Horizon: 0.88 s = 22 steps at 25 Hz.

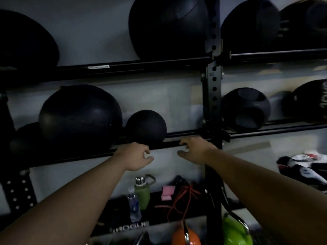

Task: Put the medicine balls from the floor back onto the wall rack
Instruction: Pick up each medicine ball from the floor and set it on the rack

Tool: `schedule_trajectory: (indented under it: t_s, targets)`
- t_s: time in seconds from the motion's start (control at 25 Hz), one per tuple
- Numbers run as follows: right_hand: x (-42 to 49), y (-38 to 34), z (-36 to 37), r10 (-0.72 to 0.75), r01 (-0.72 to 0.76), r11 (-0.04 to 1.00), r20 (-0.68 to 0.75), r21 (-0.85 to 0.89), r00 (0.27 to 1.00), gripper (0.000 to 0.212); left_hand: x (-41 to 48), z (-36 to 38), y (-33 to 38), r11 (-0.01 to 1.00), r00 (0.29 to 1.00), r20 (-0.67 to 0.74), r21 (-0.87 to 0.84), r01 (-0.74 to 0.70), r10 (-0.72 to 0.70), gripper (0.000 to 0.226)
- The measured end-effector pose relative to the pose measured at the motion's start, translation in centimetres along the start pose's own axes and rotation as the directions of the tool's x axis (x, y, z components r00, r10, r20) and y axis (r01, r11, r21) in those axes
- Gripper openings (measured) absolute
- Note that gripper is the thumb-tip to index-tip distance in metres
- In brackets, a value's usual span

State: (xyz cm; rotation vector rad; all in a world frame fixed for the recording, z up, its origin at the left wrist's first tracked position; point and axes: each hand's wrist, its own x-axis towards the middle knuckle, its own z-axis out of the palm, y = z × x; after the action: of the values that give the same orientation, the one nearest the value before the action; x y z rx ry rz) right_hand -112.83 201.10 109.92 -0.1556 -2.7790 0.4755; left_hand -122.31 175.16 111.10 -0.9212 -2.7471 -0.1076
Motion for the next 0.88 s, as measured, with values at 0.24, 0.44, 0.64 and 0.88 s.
schedule_trajectory:
  t_s: [0.24, 0.44, 0.64, 0.88]
  targets:
    - [-19.0, 8.9, -6.4, 0.206, -0.207, 0.978, -0.047, -0.032, 0.977, 0.045, -7.1, -2.0, 15.2, 0.98, 0.977, 0.077, -0.012, -0.2, 0.2, 0.052]
    - [-33.2, 11.8, -12.2, 0.374, -0.391, 0.915, -0.158, -0.096, 0.914, 0.043, -10.4, -3.4, 27.9, 0.893, 0.898, 0.028, -0.116, -0.434, 0.44, 0.048]
    - [-47.9, 10.7, -16.2, 0.567, -0.611, 0.784, -0.276, -0.11, 0.776, 0.032, -17.5, -4.4, 38.2, 0.739, 0.754, 0.017, -0.215, -0.638, 0.656, 0.051]
    - [-63.1, 8.7, -12.8, 0.782, -0.809, 0.587, -0.254, -0.003, 0.569, 0.035, -26.7, 0.2, 43.0, 0.608, 0.618, 0.097, -0.349, -0.713, 0.78, 0.062]
